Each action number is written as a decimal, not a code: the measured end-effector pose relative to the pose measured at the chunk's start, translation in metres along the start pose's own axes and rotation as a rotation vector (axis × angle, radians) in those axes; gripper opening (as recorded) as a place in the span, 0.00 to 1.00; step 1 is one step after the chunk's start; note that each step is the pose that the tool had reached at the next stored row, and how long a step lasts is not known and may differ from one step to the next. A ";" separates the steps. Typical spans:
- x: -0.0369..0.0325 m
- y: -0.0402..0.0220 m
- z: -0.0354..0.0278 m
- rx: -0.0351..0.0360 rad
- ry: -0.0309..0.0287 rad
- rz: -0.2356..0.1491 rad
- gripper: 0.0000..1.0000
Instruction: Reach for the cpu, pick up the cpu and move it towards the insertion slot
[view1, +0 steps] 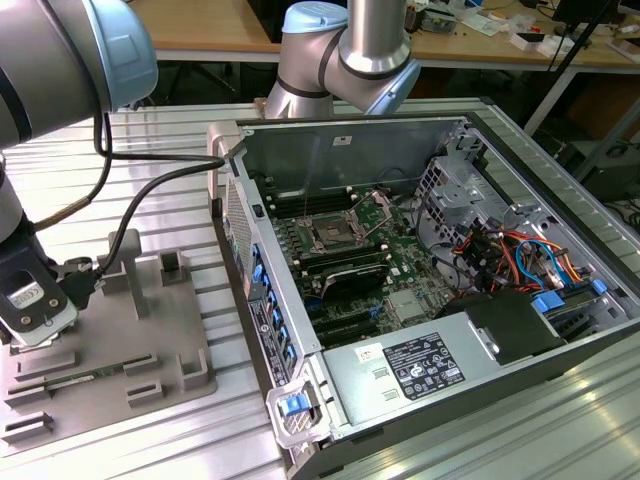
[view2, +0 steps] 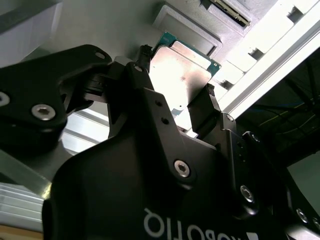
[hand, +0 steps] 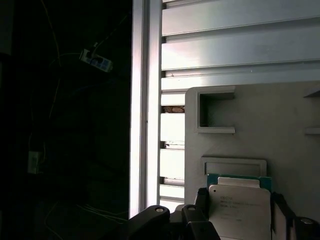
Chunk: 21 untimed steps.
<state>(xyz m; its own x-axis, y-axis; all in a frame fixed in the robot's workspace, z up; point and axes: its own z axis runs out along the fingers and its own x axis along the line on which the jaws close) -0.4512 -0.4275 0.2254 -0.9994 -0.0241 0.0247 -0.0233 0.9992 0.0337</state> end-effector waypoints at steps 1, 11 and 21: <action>0.0000 0.0000 -0.0003 0.0000 0.0000 0.000 0.55; 0.0000 0.0001 -0.0027 0.0000 0.0000 0.000 0.55; 0.0001 0.0002 -0.0050 0.0001 0.0001 0.000 0.55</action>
<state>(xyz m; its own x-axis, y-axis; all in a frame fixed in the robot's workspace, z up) -0.4512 -0.4275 0.2304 -0.9994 -0.0241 0.0248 -0.0233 0.9992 0.0336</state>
